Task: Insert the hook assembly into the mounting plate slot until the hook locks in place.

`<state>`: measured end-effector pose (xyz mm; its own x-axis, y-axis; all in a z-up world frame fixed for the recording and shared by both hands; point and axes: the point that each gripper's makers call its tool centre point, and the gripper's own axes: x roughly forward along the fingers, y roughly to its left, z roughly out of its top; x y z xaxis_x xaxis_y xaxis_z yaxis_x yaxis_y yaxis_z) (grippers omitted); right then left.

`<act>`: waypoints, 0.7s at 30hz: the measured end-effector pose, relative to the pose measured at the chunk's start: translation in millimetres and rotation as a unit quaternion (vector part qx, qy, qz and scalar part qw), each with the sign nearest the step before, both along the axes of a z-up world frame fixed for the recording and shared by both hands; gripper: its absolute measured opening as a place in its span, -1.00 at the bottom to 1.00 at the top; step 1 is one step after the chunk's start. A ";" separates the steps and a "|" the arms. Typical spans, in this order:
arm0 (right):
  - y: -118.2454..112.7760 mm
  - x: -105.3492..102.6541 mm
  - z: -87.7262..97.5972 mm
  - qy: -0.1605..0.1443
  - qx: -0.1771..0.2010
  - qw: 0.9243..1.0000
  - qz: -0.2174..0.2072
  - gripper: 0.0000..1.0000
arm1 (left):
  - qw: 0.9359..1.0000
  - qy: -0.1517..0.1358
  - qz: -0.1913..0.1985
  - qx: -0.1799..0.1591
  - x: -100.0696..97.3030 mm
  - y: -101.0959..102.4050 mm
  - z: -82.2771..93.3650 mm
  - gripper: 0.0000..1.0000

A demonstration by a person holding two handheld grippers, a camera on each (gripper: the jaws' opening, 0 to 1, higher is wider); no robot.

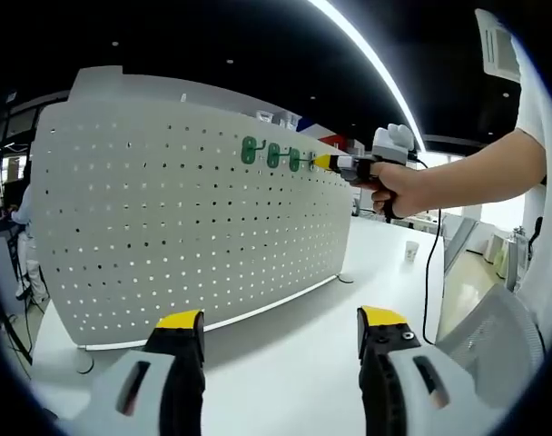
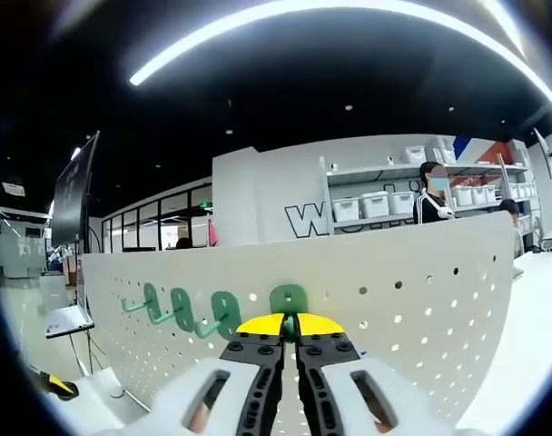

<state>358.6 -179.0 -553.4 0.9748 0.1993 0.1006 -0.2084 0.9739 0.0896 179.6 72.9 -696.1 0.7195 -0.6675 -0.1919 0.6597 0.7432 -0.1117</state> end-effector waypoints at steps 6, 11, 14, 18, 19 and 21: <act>2.0 1.1 -1.2 -0.002 0.003 1.000 -0.010 -0.98 | 1.000 0.002 0.000 -0.001 0.4 -1.1 -0.6 0.39; 2.6 3.4 -2.8 -0.012 -0.012 0.999 -0.035 -0.98 | 1.000 0.003 -0.001 0.000 0.8 -1.5 -0.7 0.39; 2.6 3.1 -3.7 -0.019 -0.004 0.999 -0.049 -0.98 | 1.000 0.002 0.000 0.000 1.1 -0.4 0.2 0.38; 2.7 4.6 -4.8 -0.020 -0.004 0.998 -0.060 -0.98 | 1.000 0.003 0.002 0.001 1.0 1.9 0.1 0.37; 2.6 4.7 -5.5 -0.018 -0.018 0.998 -0.062 -0.98 | 1.000 0.003 0.002 0.002 1.0 2.4 0.2 0.37; 2.5 4.8 -5.1 -0.016 -0.024 0.998 -0.062 -0.98 | 1.000 0.002 0.004 0.000 1.1 3.7 0.3 0.37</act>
<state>363.4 -176.5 -558.5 0.9886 0.0833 0.1253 -0.0888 0.9953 0.0383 180.7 76.6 -695.8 0.7239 -0.6617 -0.1954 0.6531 0.7485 -0.1151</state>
